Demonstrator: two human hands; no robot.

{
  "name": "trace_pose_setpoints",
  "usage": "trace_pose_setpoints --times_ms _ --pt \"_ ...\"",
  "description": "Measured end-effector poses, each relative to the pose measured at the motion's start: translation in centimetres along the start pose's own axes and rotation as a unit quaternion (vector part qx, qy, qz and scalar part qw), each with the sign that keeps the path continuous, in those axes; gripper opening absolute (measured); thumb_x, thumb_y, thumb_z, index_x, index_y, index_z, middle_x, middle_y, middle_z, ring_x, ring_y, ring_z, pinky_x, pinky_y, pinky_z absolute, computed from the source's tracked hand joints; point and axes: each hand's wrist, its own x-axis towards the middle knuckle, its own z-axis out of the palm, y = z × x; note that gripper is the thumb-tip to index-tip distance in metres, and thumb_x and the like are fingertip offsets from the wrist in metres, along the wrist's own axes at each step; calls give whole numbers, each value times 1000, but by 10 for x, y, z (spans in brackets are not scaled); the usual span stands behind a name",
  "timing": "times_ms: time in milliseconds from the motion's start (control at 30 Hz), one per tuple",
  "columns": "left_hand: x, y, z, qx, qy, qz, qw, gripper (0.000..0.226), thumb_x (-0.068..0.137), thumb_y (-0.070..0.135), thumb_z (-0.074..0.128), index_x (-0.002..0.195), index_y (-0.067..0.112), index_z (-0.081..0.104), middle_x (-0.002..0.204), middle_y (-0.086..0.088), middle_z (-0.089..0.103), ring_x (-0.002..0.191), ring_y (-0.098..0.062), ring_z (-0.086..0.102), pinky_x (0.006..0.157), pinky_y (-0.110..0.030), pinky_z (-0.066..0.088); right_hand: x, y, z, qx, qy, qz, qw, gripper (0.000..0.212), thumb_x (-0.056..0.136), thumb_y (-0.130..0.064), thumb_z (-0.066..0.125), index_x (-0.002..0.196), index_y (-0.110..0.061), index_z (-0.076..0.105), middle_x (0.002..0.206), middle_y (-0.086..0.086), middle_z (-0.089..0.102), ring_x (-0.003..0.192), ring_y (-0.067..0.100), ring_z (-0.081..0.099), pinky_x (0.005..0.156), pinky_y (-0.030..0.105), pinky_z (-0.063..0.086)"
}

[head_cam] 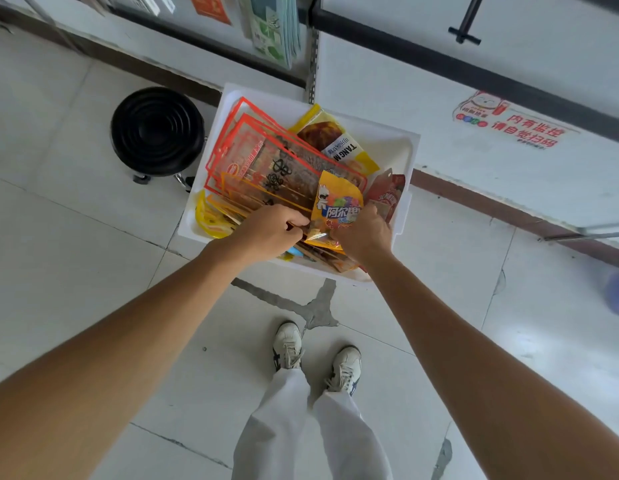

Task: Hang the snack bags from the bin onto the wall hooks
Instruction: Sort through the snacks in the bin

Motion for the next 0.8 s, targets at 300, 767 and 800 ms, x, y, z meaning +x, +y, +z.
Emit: trace_pose_setpoints --times_ms 300,767,800 --pt "-7 11 -11 -62 21 -9 998 33 98 23 52 129 15 61 125 -2 63 115 -18 58 93 -30 45 -18 -2 -30 112 20 -102 988 43 80 -29 75 120 -20 61 102 -6 66 90 14 61 68 25 50" --pt "-60 72 -73 -291 81 -12 953 31 97 43 55 119 22 62 113 4 69 103 -16 66 90 -33 53 -96 -37 -139 187 88 -228 952 47 85 -26 72 128 -25 54 106 -12 65 88 6 62 64 13 51" --pt "-67 80 -77 -306 91 1 948 30 96 43 56 117 23 64 110 5 71 103 -16 66 90 -33 54 -104 -41 -149 191 95 -238 948 47 85 -26 72 129 -25 54 105 -13 64 88 6 62 67 17 54"
